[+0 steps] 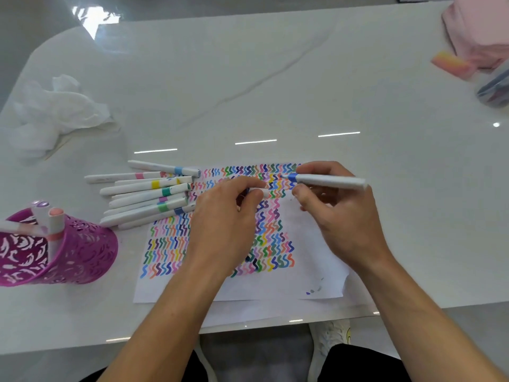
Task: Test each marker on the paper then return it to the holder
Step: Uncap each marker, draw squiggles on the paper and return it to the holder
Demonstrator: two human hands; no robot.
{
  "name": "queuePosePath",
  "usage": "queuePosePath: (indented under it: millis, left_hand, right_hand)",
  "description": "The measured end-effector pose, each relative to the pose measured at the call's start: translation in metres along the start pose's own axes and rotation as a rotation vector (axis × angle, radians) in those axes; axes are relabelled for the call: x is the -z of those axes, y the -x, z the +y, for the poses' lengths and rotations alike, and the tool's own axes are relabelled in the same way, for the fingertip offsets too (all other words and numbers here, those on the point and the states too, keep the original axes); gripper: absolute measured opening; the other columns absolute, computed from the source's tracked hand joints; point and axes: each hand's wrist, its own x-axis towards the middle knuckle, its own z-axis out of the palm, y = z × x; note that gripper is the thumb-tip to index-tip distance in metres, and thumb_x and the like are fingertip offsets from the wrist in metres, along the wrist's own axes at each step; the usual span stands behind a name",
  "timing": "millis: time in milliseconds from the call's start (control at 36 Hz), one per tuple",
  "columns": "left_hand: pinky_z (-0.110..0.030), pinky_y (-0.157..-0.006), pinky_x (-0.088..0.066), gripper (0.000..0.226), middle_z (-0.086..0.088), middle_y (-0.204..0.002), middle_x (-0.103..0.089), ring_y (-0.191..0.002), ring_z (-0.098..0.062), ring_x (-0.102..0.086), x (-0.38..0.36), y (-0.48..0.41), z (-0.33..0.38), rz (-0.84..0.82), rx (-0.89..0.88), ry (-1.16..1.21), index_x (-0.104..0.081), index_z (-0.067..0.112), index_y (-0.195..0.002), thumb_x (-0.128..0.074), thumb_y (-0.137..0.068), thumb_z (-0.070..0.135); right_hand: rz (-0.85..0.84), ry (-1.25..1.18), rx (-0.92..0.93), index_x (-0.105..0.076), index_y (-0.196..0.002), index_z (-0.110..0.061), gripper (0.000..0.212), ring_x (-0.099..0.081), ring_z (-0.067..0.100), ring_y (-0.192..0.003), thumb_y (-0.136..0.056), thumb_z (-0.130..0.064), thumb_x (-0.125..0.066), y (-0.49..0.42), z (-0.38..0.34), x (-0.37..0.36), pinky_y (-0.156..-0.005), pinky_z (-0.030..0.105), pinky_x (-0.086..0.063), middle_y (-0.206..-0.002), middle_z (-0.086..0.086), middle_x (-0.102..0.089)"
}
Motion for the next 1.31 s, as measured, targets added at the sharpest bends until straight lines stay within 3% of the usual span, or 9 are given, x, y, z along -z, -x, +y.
queuePosePath:
  millis: [167,306,528,722,1056,1194,1306]
  left_hand:
    - [-0.019,-0.060,-0.055,0.015,0.015,-0.083,-0.074,-0.072,-0.001,-0.069,0.002,0.000,0.002,-0.055,0.118,0.323,-0.071,0.031,-0.104,-0.058,-0.101,0.024]
    - [-0.021,-0.059,-0.057,0.017,0.007,-0.083,-0.076,-0.068,-0.007,-0.070,0.005,0.002,0.009,-0.139,0.158,0.517,-0.069,0.023,-0.102,-0.054,-0.103,0.015]
    - [-0.028,-0.063,-0.058,0.018,-0.001,-0.086,-0.077,-0.068,-0.012,-0.070,0.007,0.004,0.014,-0.179,0.231,0.685,-0.067,0.013,-0.107,-0.050,-0.105,0.012]
    - [-0.025,-0.061,-0.056,0.017,-0.004,-0.086,-0.077,-0.066,-0.012,-0.068,0.007,0.004,0.013,-0.196,0.240,0.735,-0.067,0.015,-0.103,-0.051,-0.104,0.011]
    - [-0.020,-0.064,-0.055,0.019,-0.002,-0.088,-0.076,-0.072,-0.011,-0.069,0.000,0.002,0.007,-0.282,0.205,0.668,-0.069,0.017,-0.109,-0.050,-0.105,0.014]
    - [-0.022,-0.067,-0.054,0.023,0.000,-0.087,-0.075,-0.072,-0.012,-0.067,-0.002,0.002,0.005,-0.306,0.200,0.649,-0.071,0.020,-0.109,-0.049,-0.106,0.015]
    - [-0.020,-0.065,-0.053,0.023,0.001,-0.084,-0.074,-0.071,-0.010,-0.066,-0.002,0.001,0.004,-0.300,0.201,0.659,-0.071,0.020,-0.109,-0.049,-0.105,0.014]
  right_hand:
    - [-0.015,-0.115,0.016,-0.073,-0.099,-0.022,0.010,-0.074,0.018,-0.084,-0.092,-0.024,-0.067,0.002,-0.016,0.002,-0.073,0.022,-0.057,-0.086,-0.002,-0.076]
    - [-0.077,-0.078,0.068,-0.072,-0.099,-0.020,0.010,-0.072,0.018,-0.076,-0.093,-0.024,-0.064,0.003,-0.025,0.003,-0.076,0.024,-0.057,-0.087,0.000,-0.076]
    - [-0.052,-0.074,0.086,-0.070,-0.096,-0.019,0.008,-0.073,0.022,-0.079,-0.094,-0.023,-0.064,0.004,-0.027,-0.001,-0.076,0.028,-0.060,-0.088,0.002,-0.076]
    - [-0.068,-0.084,0.053,-0.067,-0.096,-0.019,0.008,-0.073,0.021,-0.076,-0.094,-0.025,-0.063,0.002,-0.022,0.001,-0.073,0.027,-0.059,-0.087,0.003,-0.075]
    - [-0.087,-0.031,0.035,-0.071,-0.095,-0.017,0.008,-0.071,0.016,-0.074,-0.098,-0.011,-0.069,0.000,-0.014,0.002,-0.070,0.024,-0.057,-0.081,0.002,-0.074]
    - [-0.098,-0.079,0.017,-0.074,-0.099,-0.021,0.003,-0.070,0.014,-0.073,-0.097,-0.023,-0.073,0.000,-0.017,0.002,-0.067,0.023,-0.057,-0.079,-0.002,-0.074]
    - [-0.004,-0.201,-0.020,-0.074,-0.100,-0.013,0.030,-0.068,0.018,-0.066,-0.102,-0.040,-0.060,-0.002,-0.020,0.003,-0.067,0.027,-0.057,-0.075,0.005,-0.074]
